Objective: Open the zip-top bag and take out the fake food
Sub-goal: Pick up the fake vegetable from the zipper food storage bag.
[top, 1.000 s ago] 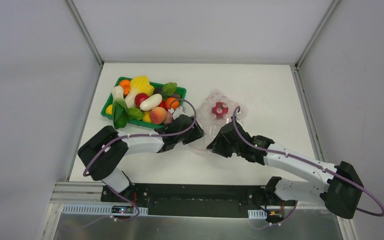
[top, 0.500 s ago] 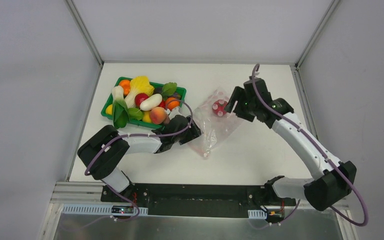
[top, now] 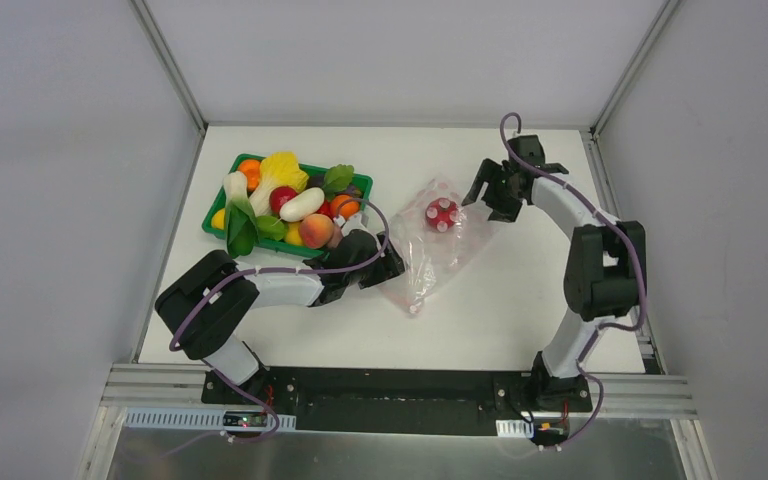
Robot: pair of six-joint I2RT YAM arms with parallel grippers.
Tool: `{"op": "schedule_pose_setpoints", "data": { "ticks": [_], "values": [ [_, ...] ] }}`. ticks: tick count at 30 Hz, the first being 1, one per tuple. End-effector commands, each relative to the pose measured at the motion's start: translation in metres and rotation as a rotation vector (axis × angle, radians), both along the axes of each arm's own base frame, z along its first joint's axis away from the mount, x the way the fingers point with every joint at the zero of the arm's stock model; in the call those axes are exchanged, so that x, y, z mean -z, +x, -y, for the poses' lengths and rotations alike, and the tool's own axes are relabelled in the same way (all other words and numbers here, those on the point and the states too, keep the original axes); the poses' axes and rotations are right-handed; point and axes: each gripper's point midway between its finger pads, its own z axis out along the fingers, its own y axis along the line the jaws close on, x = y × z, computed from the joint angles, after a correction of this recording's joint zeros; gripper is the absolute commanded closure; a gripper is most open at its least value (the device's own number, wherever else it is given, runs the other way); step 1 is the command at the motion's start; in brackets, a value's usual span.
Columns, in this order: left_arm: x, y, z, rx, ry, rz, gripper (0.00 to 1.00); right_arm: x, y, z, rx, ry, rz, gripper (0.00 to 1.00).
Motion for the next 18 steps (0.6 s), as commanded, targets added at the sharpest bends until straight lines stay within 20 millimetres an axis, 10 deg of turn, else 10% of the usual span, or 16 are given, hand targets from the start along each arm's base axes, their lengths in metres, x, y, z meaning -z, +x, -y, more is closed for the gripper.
{"op": "schedule_pose_setpoints", "data": {
  "ticks": [1,9,18],
  "values": [
    [-0.017,0.01,0.012,0.047,-0.018,0.07,0.32,0.005,0.035,-0.012,-0.04,0.055,0.061,0.22],
    [-0.021,0.021,0.023,0.087,0.007,0.101,0.29,0.064,0.01,-0.014,-0.016,0.079,-0.049,0.38],
    [-0.018,0.03,0.023,0.089,0.035,0.132,0.28,0.06,-0.048,-0.015,0.019,0.124,-0.073,1.0]
  ]
}}
